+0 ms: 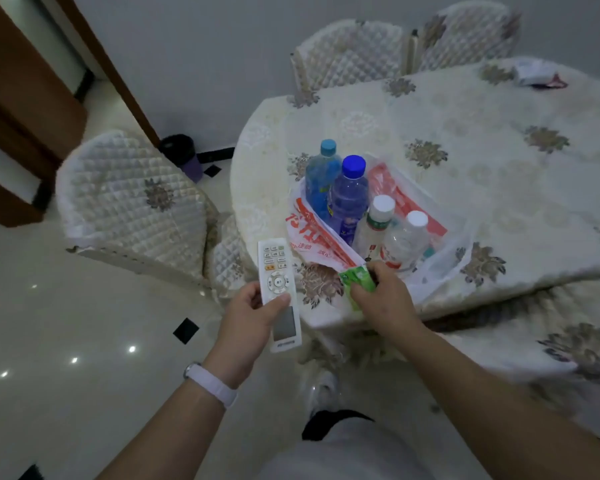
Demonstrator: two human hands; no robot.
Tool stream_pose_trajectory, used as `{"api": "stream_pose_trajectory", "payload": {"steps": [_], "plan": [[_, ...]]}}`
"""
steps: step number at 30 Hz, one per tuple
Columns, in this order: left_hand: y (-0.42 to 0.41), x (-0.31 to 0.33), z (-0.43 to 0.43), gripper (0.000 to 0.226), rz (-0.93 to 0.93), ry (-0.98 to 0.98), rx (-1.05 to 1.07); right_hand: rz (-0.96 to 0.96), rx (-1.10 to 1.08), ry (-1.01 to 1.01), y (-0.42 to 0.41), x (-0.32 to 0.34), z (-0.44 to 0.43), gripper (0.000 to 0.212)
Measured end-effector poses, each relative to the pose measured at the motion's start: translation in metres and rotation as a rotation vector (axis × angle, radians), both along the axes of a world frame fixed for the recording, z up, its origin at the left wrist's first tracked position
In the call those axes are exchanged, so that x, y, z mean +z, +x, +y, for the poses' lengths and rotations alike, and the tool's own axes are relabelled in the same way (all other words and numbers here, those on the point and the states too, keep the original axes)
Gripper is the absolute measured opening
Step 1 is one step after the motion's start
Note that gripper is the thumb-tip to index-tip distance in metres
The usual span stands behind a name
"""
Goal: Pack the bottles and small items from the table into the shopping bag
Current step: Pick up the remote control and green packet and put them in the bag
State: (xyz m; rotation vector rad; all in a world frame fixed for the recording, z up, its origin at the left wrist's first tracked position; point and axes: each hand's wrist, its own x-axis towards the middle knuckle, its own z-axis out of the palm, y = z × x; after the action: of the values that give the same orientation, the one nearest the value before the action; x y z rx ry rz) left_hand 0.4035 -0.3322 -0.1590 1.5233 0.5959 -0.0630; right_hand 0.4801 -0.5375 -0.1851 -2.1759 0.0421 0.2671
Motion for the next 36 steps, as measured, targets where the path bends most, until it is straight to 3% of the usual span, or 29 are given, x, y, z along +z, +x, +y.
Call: {"api": "stream_pose_trajectory", "payload": {"steps": [3, 7, 14, 22, 26, 33, 36], "plan": [[0.034, 0.003, 0.019, 0.025, 0.021, 0.059, -0.050, -0.069, -0.016, -0.025, 0.028, -0.009, 0.017, 0.014], [0.076, 0.001, 0.029, 0.024, 0.025, 0.077, -0.111, -0.169, 0.025, -0.205, 0.054, -0.019, 0.027, 0.019], [0.129, -0.009, 0.029, 0.022, 0.085, 0.163, -0.294, -0.111, -0.005, -0.226, 0.061, -0.031, 0.036, 0.025], [0.183, -0.028, 0.054, 0.019, 0.118, 0.073, -0.446, 0.008, -0.054, -0.312, 0.080, -0.044, 0.066, 0.024], [0.210, -0.036, 0.077, 0.016, 0.131, 0.038, -0.562, 0.113, -0.180, -0.276, 0.083, -0.044, 0.086, 0.021], [0.264, -0.044, 0.110, 0.016, -0.033, 0.197, -0.980, 0.220, -0.354, -0.326, 0.058, -0.032, 0.116, 0.012], [0.278, -0.037, 0.107, 0.022, -0.167, 0.288, -1.216, 0.239, -0.432, -0.308, 0.040, -0.024, 0.128, 0.022]]}}
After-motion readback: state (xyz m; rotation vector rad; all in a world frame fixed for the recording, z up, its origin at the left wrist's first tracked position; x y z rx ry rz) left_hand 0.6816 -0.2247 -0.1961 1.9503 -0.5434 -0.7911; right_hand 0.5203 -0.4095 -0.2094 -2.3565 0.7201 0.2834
